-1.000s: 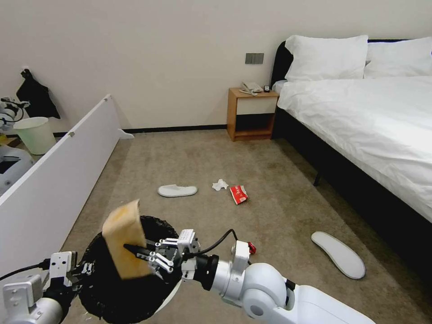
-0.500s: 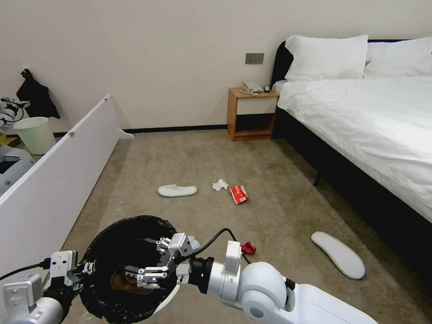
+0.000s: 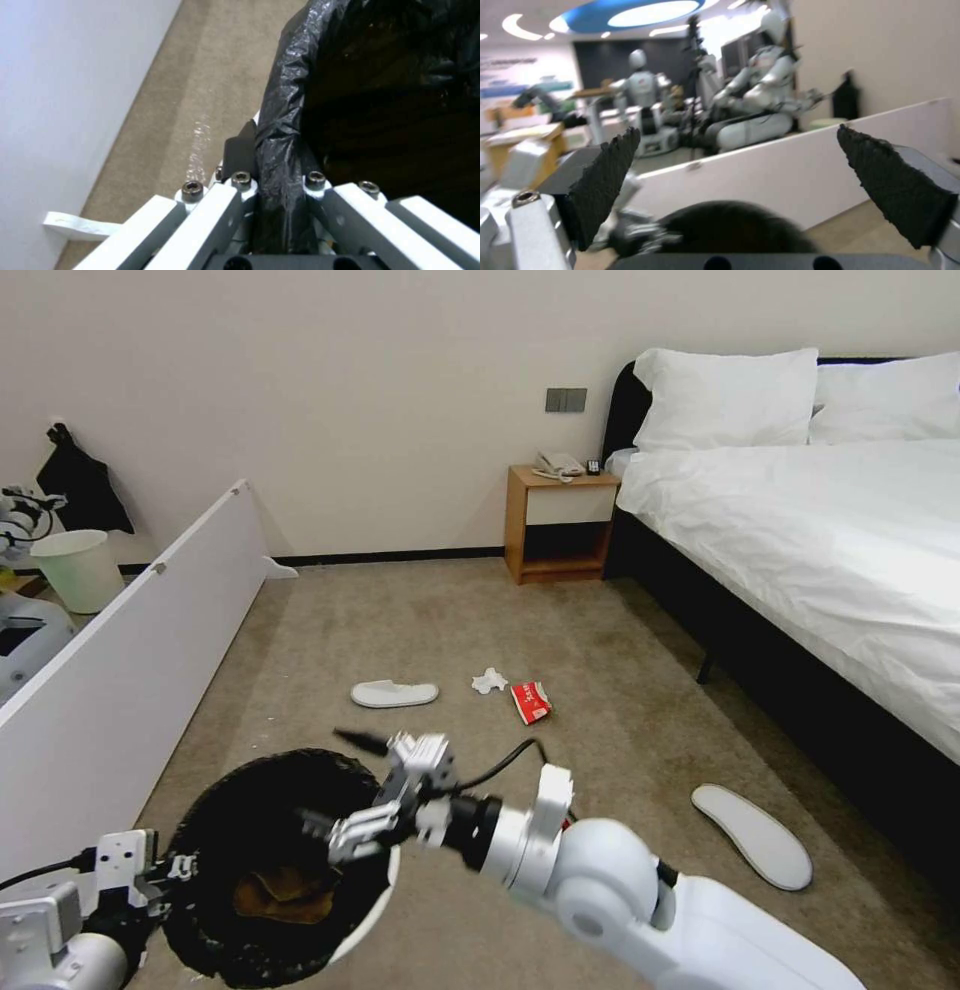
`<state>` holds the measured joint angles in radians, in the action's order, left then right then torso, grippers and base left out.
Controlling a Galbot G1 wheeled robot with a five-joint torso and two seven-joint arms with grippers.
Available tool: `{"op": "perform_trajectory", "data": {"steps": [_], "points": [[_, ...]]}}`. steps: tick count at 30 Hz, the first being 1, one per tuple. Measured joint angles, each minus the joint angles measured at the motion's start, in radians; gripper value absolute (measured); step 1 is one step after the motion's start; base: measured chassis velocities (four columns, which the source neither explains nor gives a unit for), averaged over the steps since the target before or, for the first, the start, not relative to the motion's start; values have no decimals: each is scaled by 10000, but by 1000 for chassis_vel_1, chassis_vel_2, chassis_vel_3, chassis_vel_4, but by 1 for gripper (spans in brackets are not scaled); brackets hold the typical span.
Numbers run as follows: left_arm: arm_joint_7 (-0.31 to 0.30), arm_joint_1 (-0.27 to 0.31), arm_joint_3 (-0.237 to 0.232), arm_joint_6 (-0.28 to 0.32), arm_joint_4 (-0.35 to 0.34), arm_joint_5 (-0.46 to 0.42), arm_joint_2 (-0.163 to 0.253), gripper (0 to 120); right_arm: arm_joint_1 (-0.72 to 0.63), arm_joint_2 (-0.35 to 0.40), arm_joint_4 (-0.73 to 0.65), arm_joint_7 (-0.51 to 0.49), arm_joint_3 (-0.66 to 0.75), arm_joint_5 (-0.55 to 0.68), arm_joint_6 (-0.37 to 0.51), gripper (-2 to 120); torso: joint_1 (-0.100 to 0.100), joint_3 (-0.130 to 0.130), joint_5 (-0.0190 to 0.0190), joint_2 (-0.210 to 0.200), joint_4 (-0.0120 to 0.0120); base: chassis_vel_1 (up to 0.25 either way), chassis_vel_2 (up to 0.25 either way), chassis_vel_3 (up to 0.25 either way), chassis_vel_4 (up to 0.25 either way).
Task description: Pick up the trash bin, then pick up the garbage from the floor and place it into the trash bin.
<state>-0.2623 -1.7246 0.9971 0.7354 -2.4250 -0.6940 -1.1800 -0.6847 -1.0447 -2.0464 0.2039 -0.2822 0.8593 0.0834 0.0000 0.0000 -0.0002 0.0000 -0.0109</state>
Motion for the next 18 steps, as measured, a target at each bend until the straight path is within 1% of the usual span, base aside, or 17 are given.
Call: {"op": "perform_trajectory", "data": {"steps": [4,5,7,8,9,10,12,13,15,16,18], "points": [[16,105,257,0,91,-23,-37,3,-399,-164,215,-279,568,-176,-120,100,0,0,2,0,-1,0,0,0,0],[16,105,257,0,91,-23,-37,3,-399,-164,215,-279,568,-176,-120,100,0,0,2,0,-1,0,0,0,0],[29,111,487,0,184,-128,-31,3,-692,-259,277,-511,897,-295,-128,100,0,0,1,0,0,0,0,0,0],[29,111,487,0,184,-128,-31,3,-692,-259,277,-511,897,-295,-128,100,0,0,1,0,0,0,0,0,0],[40,97,663,0,237,-247,-4,3,-830,-300,330,-628,1120,-323,-129,100,0,0,2,0,0,0,0,0,0],[40,97,663,0,237,-247,-4,3,-830,-300,330,-628,1120,-323,-129,100,0,0,2,0,0,0,0,0,0],[55,48,865,0,292,-378,38,3,-936,-275,395,-764,1323,-384,-127,100,0,0,1,0,0,0,0,0,0],[55,48,865,0,292,-378,38,3,-936,-275,395,-764,1323,-384,-127,100,0,0,1,0,0,0,0,0,0],[70,-17,1074,0,357,-502,87,3,-1024,-194,435,-876,1464,-440,-110,100,0,0,1,1,0,0,0,0,0],[70,-17,1074,0,357,-502,87,3,-1024,-194,435,-876,1464,-440,-110,100,0,0,1,1,0,0,0,0,0],[73,-75,1257,0,430,-615,133,3,-1135,-89,484,-952,1584,-522,-90,100,0,0,1,0,0,0,0,0,0]]}}
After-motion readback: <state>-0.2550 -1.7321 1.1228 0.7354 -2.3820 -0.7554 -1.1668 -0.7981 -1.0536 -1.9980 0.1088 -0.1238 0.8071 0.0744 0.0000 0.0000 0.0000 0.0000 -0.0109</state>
